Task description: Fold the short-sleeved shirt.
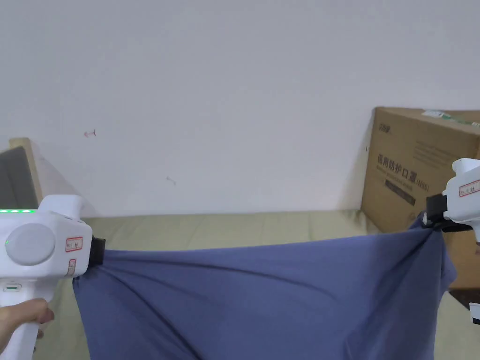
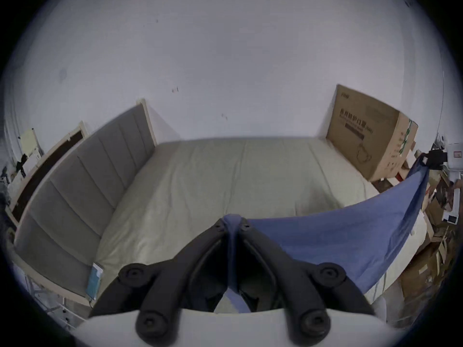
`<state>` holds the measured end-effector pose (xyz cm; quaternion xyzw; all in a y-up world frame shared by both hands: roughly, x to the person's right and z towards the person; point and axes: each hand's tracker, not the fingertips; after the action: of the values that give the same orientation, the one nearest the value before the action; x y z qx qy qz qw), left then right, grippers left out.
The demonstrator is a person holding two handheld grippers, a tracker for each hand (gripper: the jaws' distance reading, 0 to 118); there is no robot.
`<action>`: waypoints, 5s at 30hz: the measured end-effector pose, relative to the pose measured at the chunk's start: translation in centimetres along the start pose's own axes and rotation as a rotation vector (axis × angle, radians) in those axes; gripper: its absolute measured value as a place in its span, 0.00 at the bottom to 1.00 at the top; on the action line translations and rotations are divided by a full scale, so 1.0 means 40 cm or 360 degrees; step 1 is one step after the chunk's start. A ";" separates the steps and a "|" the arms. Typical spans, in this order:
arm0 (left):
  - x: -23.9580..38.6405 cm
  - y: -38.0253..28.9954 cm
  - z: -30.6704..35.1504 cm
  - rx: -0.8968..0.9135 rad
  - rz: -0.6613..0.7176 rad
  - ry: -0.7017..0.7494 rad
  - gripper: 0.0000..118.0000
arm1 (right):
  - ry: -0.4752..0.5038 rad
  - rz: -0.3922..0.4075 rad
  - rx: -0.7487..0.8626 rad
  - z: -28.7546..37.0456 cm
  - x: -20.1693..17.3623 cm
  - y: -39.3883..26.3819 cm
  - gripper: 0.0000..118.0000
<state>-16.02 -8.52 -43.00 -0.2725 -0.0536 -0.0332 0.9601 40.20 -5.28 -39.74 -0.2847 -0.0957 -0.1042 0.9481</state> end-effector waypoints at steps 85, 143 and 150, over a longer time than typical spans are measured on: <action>-0.087 -0.802 -0.073 -0.0597 0.0014 0.0287 0.03 | -0.0065 -0.0155 -0.0781 -0.066 0.065 -0.920 0.02; -0.113 -0.838 -0.029 -0.0768 0.0158 -0.0002 0.00 | -0.0006 -0.0067 -0.0745 -0.059 0.047 -0.941 0.00; -0.119 -0.730 -0.060 -0.0706 0.0171 -0.0010 0.00 | 0.0078 -0.0137 -0.0607 -0.048 0.028 -0.807 0.00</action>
<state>-23.27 -34.41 -30.43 -0.4794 -0.0333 0.0079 0.8769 33.38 -32.88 -24.25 -0.4521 -0.0631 -0.1679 0.8737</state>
